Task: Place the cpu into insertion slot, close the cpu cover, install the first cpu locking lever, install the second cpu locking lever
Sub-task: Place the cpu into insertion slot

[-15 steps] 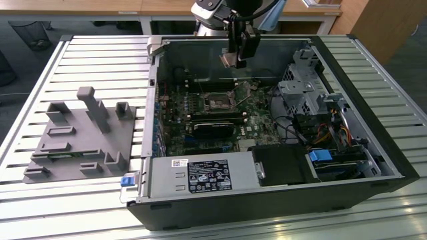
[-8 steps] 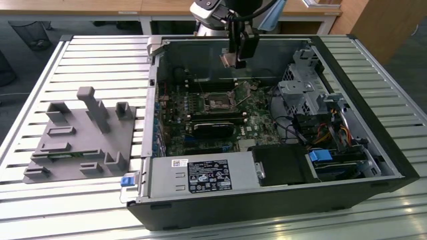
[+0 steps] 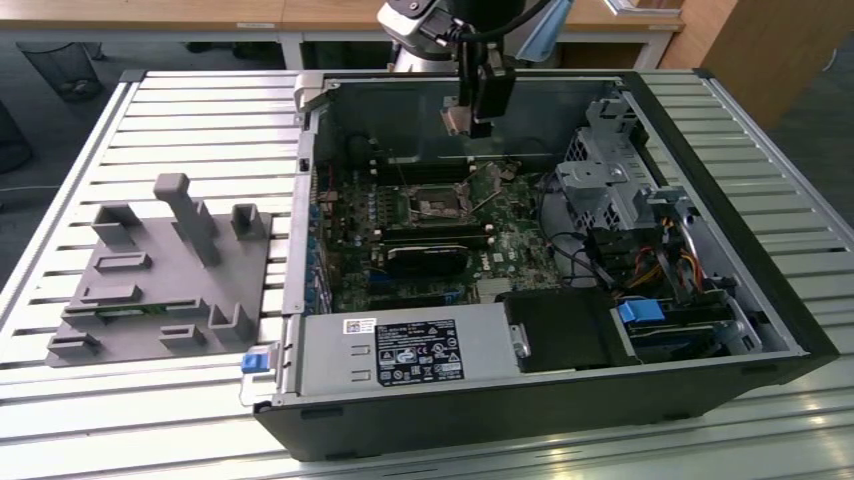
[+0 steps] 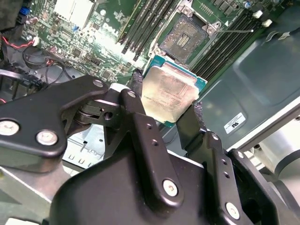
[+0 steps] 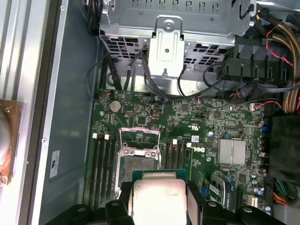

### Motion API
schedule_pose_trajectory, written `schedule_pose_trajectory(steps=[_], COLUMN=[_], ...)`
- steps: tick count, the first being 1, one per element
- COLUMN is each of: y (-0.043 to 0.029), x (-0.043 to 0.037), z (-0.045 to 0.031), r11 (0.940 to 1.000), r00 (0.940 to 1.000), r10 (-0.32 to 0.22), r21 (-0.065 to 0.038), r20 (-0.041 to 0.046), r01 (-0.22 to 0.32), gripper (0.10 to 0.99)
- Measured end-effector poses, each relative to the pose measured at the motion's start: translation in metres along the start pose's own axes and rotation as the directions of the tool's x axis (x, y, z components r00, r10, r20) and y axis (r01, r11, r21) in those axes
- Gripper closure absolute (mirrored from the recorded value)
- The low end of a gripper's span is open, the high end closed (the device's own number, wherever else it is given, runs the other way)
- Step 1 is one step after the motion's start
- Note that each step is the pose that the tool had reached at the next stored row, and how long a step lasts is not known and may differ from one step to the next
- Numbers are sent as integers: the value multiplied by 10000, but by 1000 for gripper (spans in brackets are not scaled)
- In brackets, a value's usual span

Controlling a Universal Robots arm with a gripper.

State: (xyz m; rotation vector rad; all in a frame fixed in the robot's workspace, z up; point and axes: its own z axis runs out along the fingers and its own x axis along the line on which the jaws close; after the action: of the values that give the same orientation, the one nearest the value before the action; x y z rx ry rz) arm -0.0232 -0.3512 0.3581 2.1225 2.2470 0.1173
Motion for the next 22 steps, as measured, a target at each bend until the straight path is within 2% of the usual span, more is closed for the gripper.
schedule_pose_trajectory(steps=[8, 22], y=[0, -1], x=[0, 0], z=[4, 13], r11=[9991, 9917], r00=[9991, 9917], r10=[429, 1282], r21=[-8, -29], r20=[38, 116], r01=[-429, -1282], gripper=[541, 541])
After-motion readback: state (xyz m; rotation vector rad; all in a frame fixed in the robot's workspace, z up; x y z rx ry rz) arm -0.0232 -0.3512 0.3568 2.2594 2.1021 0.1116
